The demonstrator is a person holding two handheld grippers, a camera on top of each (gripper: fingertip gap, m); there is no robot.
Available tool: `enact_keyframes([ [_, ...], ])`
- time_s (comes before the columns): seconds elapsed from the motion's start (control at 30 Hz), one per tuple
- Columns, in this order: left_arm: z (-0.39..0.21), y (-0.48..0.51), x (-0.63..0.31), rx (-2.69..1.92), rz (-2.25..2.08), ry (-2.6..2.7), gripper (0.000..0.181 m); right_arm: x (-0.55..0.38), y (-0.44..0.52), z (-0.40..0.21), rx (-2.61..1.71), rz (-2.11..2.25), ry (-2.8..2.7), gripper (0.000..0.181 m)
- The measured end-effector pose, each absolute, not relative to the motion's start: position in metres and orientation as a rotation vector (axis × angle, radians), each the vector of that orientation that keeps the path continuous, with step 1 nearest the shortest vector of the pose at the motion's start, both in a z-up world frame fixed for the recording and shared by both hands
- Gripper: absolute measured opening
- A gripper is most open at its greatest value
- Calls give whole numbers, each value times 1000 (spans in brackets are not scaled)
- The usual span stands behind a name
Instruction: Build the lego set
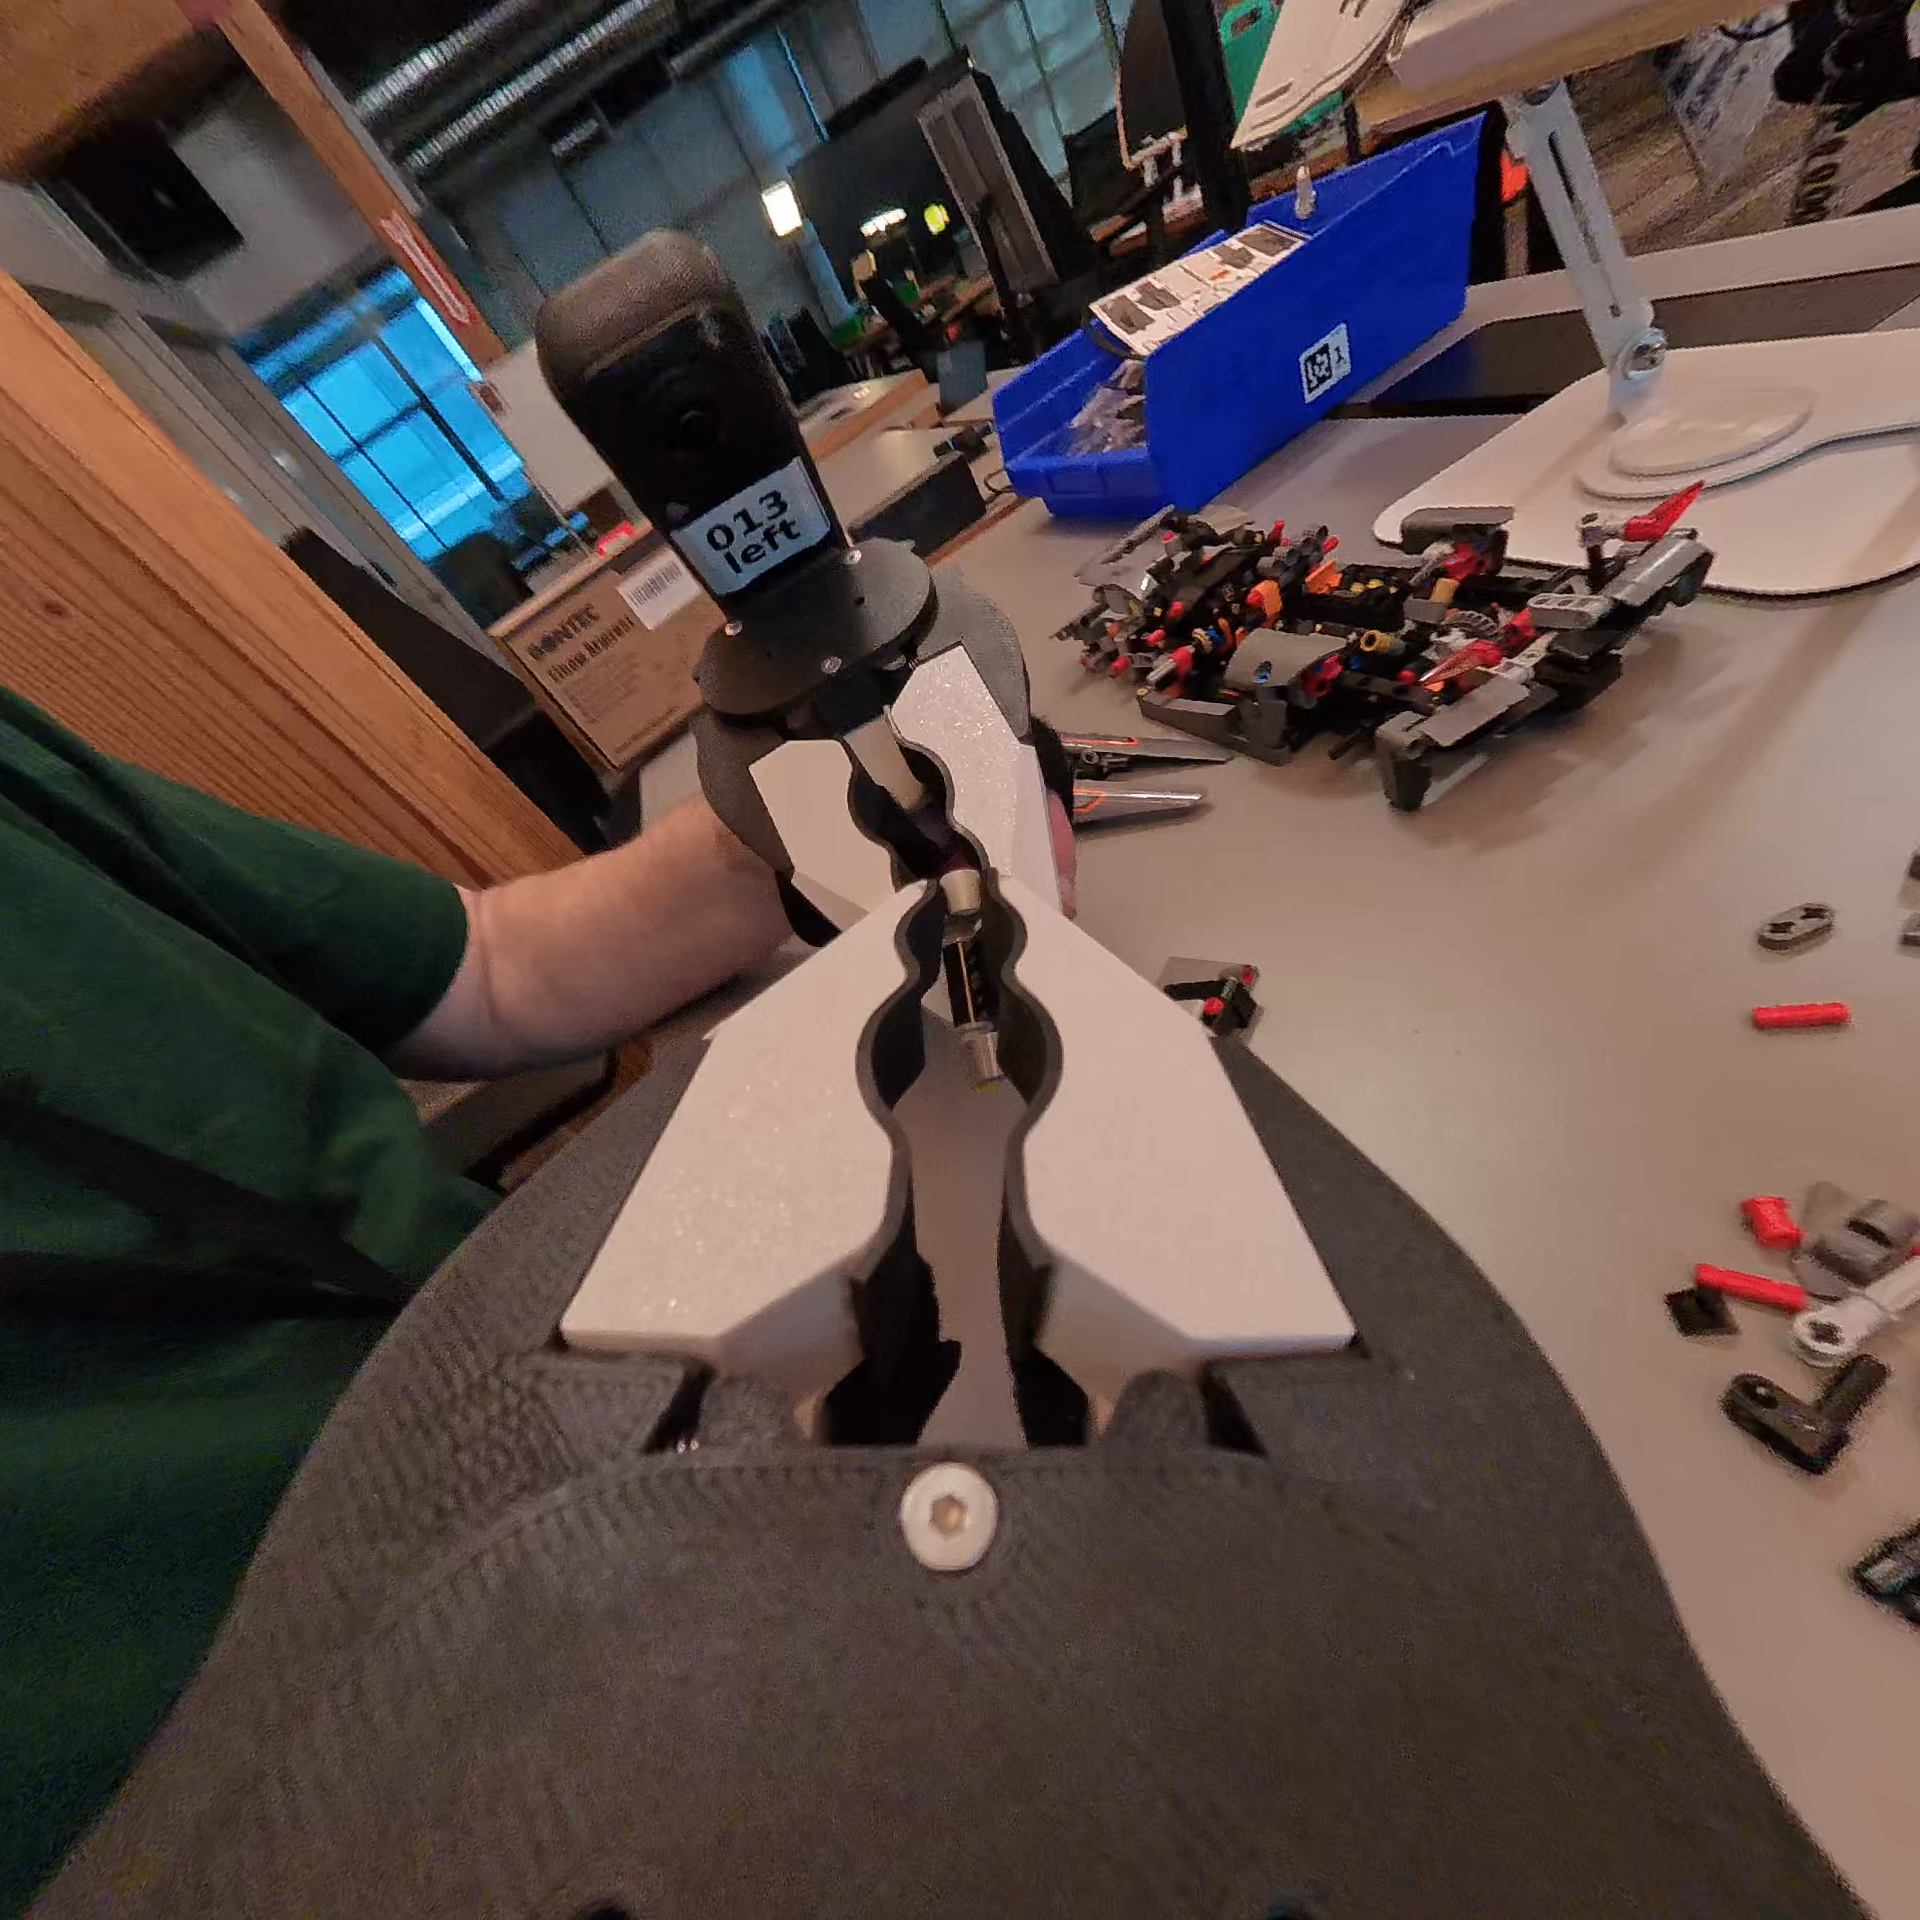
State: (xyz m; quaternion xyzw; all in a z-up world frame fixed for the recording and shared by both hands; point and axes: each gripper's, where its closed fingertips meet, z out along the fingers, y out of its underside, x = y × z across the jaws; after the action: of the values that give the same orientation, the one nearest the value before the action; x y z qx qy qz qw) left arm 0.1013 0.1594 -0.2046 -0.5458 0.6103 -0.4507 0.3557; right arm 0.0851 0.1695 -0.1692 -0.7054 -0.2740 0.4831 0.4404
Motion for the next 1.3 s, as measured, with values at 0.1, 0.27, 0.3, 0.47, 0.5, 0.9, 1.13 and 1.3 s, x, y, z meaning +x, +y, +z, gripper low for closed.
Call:
enact_keyframes([
  [0.1, -208, 160, 101, -1429, -1160, 1589, 6, 84, 167, -171, -1766, 1142, -741, 5],
  [0.27, -215, 158, 99, -1455, -1141, 1630, 5, 78, 163, -177, -1796, 1056, -855, 4],
  [0.3, -216, 159, 99, -1457, -1134, 1629, 5, 78, 163, -178, -1802, 1047, -862, 3],
  [0.47, -205, 158, 102, -1425, -1187, 1564, 6, 89, 169, -164, -1728, 1165, -699, 0],
  [0.5, -204, 155, 102, -1414, -1211, 1568, 5, 90, 169, -166, -1729, 1174, -681, 0],
  [0.9, -218, 153, 102, -1445, -1225, 1621, 5, 109, 154, -189, -1841, 1058, -750, 22],
  [1.13, -211, 149, 100, -1430, -1347, 1590, 5, 96, 146, -199, -1833, 1000, -882, 9],
  [1.3, -202, 156, 101, -1428, -1356, 1519, 6, 96, 150, -193, -1823, 991, -836, 6],
])
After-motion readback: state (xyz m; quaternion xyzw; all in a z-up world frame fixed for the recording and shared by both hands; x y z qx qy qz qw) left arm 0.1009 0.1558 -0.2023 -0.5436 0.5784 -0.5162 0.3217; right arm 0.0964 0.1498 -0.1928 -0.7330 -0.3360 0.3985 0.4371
